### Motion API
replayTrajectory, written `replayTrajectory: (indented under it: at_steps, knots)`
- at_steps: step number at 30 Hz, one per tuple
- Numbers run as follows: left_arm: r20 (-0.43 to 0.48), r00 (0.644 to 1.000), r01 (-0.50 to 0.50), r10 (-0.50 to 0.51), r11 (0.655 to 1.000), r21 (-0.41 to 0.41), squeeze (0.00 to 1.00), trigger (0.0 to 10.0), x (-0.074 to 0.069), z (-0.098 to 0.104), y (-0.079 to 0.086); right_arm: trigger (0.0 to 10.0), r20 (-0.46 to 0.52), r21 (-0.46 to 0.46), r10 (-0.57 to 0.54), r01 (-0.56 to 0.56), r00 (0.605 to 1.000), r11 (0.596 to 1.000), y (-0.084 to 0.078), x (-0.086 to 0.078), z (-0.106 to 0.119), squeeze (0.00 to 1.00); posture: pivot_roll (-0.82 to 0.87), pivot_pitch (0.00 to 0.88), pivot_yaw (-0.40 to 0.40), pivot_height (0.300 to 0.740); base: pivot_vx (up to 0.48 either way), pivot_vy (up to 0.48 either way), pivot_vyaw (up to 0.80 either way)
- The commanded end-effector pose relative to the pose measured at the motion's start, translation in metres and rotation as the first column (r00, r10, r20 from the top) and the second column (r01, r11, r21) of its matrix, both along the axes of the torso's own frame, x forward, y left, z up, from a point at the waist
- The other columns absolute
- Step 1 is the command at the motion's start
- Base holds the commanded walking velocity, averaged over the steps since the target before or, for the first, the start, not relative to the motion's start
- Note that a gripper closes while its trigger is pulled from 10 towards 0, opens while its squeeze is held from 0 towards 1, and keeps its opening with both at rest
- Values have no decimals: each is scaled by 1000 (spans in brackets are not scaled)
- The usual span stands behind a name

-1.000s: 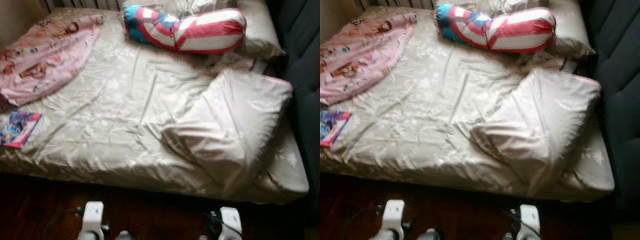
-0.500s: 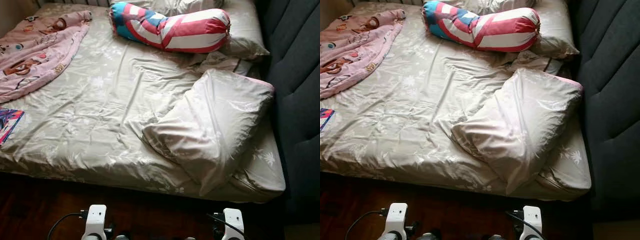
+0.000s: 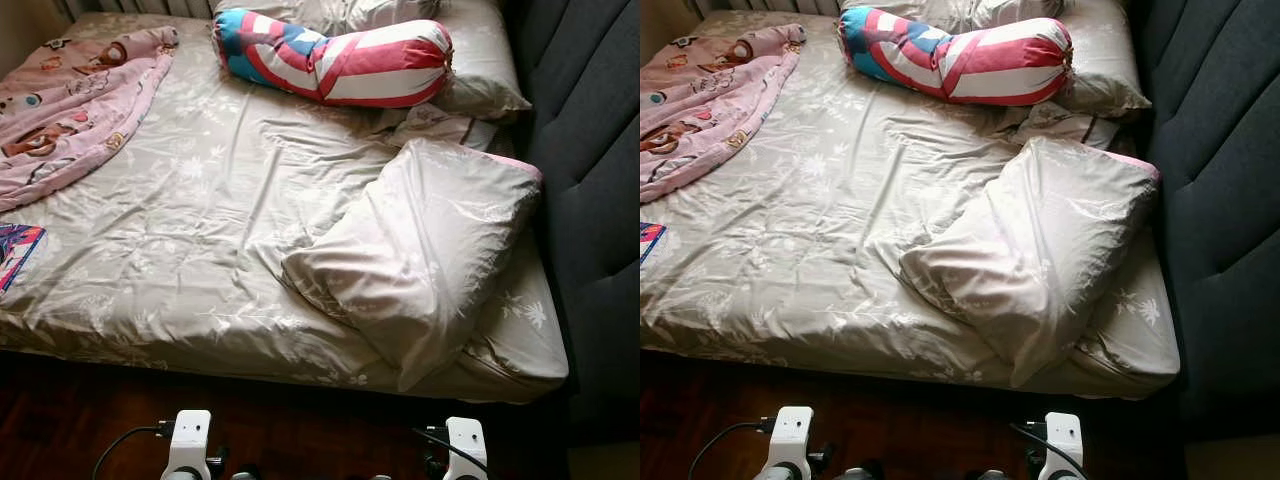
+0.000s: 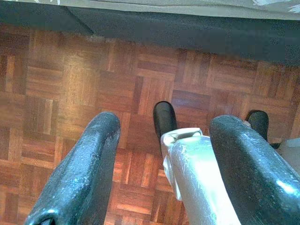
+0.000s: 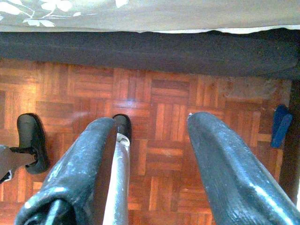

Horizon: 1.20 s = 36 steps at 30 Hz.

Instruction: Clean up the room

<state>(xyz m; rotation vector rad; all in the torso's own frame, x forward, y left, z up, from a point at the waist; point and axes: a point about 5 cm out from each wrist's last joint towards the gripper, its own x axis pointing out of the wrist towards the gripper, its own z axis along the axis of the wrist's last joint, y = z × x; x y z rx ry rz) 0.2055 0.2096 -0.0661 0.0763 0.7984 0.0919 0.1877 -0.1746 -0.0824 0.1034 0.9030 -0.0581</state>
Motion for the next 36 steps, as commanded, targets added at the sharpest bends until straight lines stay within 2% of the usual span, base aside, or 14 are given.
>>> replayTrajectory:
  at_steps: [1, 22, 27, 31, 35, 36]
  knots:
    - [-60, 998, -6, 6, 1000, 4, 0, 10000, -15, -8, 4, 10000, -43, 6, -5, 5, 999, 1000, 0, -11, -6, 0, 30, 223, -31, 740, 251, 0, 0]
    - [-65, 998, -2, 2, 1000, -1, 0, 10000, -16, -9, 3, 10000, -41, 6, -3, 3, 999, 1000, 0, -11, -6, 0, 29, 223, -31, 740, 270, 0, 0]
    - [-58, 998, 2, -2, 1000, -5, 0, 10000, -15, -8, 3, 10000, -41, 5, 0, 0, 999, 1000, 0, -11, -6, 0, 28, 224, -31, 740, 0, 0, 0]
    - [-32, 999, 25, -25, 1000, -2, 0, 10000, -10, -5, 1, 10000, -40, 4, -1, 1, 999, 1000, 0, -11, -6, 0, 29, 223, -32, 740, 0, 0, 0]
    - [21, 998, 51, -50, 999, -2, 0, 10000, 5, 3, -3, 10000, -24, 4, -5, 5, 1000, 1000, 0, -10, -5, 0, 18, 225, -30, 740, 0, 0, 0]
    - [21, 998, 51, -50, 999, -2, 0, 10000, 5, 3, -3, 10000, -24, 4, -5, 5, 1000, 1000, 0, -10, -5, 0, 18, 225, -30, 740, 0, 0, 0]
